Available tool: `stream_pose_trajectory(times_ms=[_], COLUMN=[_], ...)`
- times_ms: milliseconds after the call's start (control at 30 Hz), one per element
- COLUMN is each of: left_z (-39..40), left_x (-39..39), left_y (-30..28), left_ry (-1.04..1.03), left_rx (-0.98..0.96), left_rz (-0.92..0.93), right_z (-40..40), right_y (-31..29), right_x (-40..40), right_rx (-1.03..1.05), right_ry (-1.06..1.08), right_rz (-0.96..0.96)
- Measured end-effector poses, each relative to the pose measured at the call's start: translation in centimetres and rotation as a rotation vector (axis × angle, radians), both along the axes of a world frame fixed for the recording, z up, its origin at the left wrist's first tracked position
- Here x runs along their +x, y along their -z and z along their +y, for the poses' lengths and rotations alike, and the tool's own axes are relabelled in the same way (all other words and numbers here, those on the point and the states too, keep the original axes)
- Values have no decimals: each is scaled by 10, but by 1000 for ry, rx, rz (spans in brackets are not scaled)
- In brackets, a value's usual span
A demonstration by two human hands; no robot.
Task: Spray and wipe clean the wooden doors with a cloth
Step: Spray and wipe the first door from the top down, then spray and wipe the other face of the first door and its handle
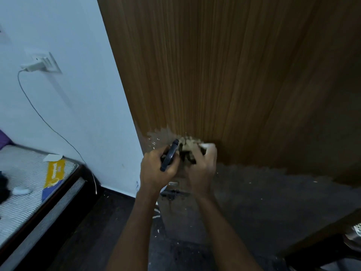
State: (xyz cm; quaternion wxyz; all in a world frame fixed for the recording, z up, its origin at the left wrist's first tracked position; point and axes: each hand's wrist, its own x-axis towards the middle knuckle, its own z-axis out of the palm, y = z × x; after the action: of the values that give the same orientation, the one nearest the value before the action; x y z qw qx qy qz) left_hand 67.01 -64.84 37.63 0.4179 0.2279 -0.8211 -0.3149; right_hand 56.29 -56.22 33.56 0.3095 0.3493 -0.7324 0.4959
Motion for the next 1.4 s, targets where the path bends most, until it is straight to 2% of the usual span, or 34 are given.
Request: stream_pose_trajectory(times_ms=[67,133,233,333,400,533,633,733,800,967,1033,1133,1233,1333,1400], left_z=[0,2,7,2,-8,-34,-50,-67,-78,-89,-96,-104,-111,-120,-124], left_x=[6,13,18,21,23,23,29,40,45,49,51,55,58,62,66], left_y=[1,4,8,12,7,3,3,10,16,38,48,57,57,54,46], left_ry=[-32,-70,-110,-95,-68,-15,25,82,113,111,81,94,149,166,186], left_rx=[-16,-19,-2,14,32,27,19,50,61,29,63,82,54,56,87], left_rz=[-13,8,31,44,85,104,42,1,-47,-262,-324,-287,-196,-67,15], right_z=[-12,-21,-16,-9,-21,-49,-53,-51,-58,-73,-79,-83,-91,-95,-96], right_y=[-44,-52,7,45,20,-46,-12,34,29,-38,-49,-41,-6,42,48], right_x=[-4,-5,8,21,22,18,29,50,52,42,40,42,51,73,83], right_rx=[-116,-132,72,225,161,-64,22,157,104,-237,-251,-172,-25,233,256], right_ry=[41,46,-11,-76,-94,45,89,36,30,149,180,231,241,177,161], right_rz=[18,9,44,-51,-15,54,96,-16,-58,-53,-23,57,129,100,52])
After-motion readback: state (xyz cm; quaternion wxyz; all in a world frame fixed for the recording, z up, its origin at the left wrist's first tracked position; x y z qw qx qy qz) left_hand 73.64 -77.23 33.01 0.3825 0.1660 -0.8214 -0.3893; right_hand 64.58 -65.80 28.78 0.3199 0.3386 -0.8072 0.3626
